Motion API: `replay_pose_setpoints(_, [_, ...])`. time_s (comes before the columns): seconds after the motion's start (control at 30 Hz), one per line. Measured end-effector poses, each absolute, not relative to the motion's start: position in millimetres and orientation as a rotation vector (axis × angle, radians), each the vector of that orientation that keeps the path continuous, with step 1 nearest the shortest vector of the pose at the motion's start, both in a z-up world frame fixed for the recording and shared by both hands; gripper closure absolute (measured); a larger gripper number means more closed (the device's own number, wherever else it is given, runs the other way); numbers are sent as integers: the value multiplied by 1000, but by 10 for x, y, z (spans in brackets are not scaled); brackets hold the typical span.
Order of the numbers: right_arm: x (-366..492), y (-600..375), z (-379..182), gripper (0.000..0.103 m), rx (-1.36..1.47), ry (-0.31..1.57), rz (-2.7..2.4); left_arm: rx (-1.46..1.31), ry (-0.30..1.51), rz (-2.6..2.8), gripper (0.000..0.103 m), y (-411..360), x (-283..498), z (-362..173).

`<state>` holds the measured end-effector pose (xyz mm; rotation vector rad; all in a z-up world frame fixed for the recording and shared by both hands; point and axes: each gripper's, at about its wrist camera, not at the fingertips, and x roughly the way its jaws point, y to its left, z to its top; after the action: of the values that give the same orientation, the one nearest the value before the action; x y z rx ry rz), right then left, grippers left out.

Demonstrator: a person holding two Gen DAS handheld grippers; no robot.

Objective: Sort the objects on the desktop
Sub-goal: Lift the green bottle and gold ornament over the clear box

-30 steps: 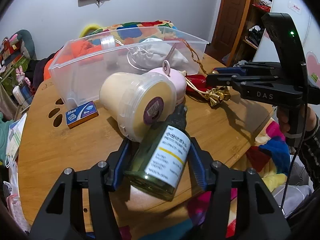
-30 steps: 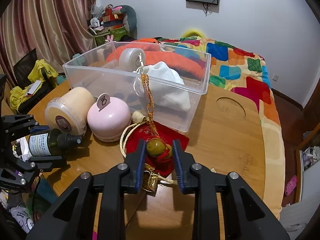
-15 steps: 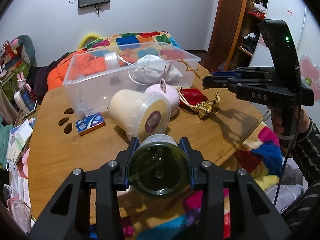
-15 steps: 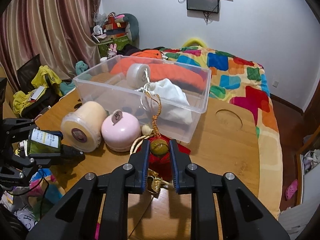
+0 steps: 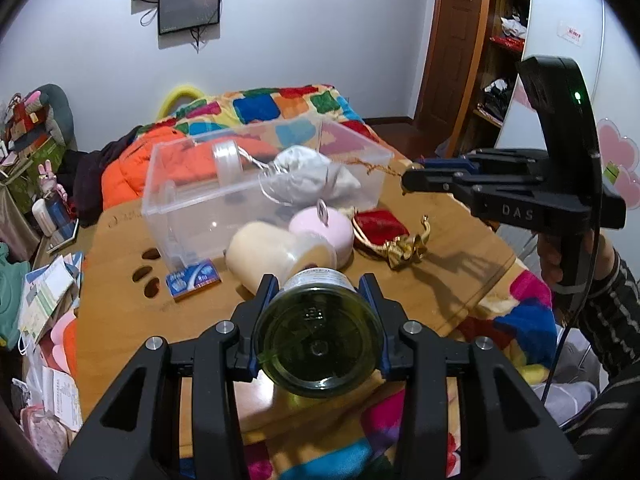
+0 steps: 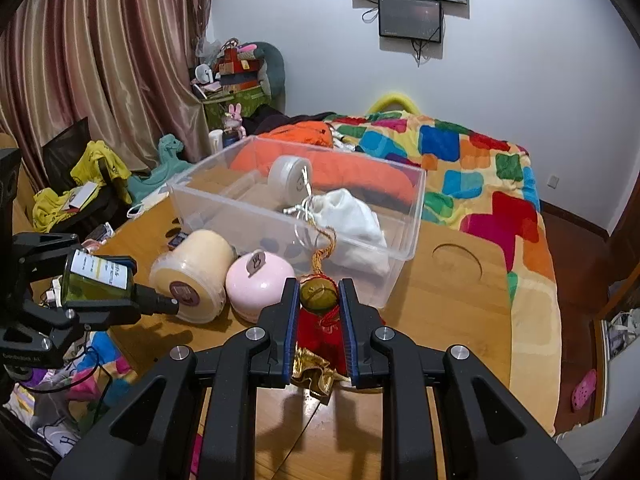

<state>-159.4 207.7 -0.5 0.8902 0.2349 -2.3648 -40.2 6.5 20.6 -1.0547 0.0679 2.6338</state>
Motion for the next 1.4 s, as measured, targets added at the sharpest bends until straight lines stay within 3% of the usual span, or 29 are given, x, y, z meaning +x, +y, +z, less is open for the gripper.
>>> replay_pose_setpoints(1.03, [-1953, 1785, 466, 86, 735, 245, -2372, -876, -19, 2717, 62, -257, -948, 844])
replay_pose_setpoints(1.4, [-2139, 1572, 513, 86, 714, 233, -2343, -892, -24, 2738, 62, -368, -1283, 825])
